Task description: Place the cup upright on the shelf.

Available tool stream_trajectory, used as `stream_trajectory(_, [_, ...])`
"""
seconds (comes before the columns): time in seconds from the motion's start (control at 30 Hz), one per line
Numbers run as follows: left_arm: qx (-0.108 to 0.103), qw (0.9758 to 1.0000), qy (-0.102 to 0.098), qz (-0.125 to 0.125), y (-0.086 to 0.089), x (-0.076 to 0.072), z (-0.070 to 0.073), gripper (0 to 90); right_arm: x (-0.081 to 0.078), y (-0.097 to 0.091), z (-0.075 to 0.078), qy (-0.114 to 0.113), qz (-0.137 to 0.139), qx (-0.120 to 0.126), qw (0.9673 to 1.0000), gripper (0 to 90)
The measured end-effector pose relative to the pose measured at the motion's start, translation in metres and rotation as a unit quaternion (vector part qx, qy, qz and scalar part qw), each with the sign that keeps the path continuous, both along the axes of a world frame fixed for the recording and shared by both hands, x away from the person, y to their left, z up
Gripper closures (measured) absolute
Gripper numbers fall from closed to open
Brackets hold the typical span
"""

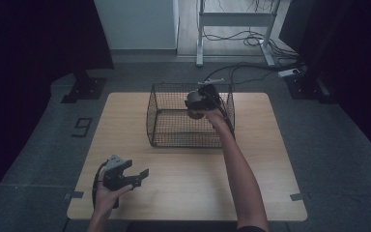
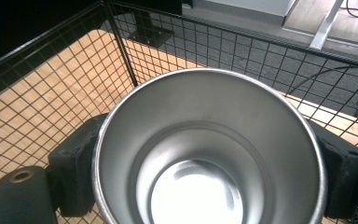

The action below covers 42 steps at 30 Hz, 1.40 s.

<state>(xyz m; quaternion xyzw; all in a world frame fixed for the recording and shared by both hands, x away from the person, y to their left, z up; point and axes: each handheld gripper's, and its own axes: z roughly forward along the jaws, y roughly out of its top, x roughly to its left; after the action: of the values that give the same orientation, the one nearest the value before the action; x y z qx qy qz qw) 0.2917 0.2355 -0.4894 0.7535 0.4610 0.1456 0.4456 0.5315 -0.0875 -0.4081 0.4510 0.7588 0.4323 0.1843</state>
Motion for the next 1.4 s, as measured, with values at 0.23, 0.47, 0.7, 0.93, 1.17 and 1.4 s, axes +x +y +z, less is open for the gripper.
stream_trajectory(0.23, [-0.001,1.0000,-0.001,0.001,0.001,0.000,0.000,16.5,0.006,-0.002,-0.007,0.008,-0.002,-0.005,1.0000,13.5])
stream_trajectory(0.47, [0.000,1.0000,0.000,0.002,0.002,0.000,0.000,16.4,0.013,-0.001,-0.021,0.021,0.000,-0.015,0.9997,13.5])
stream_trajectory(0.7, [-0.002,1.0000,0.001,0.004,0.003,0.000,-0.001,16.4,0.018,-0.001,-0.032,0.030,0.002,-0.018,0.9994,13.4])
stream_trajectory(0.93, [-0.001,1.0000,0.002,0.004,0.003,0.000,-0.001,16.5,0.021,-0.001,-0.040,0.035,0.003,-0.026,0.9991,13.5])
stream_trajectory(1.17, [-0.002,1.0000,0.002,0.006,0.004,0.000,-0.001,16.5,0.023,0.000,-0.045,0.040,0.004,-0.031,0.9987,13.4])
stream_trajectory(1.4, [-0.003,1.0000,0.001,0.004,0.004,0.000,-0.001,16.4,0.026,0.002,-0.053,0.050,0.004,-0.047,0.9976,13.4])
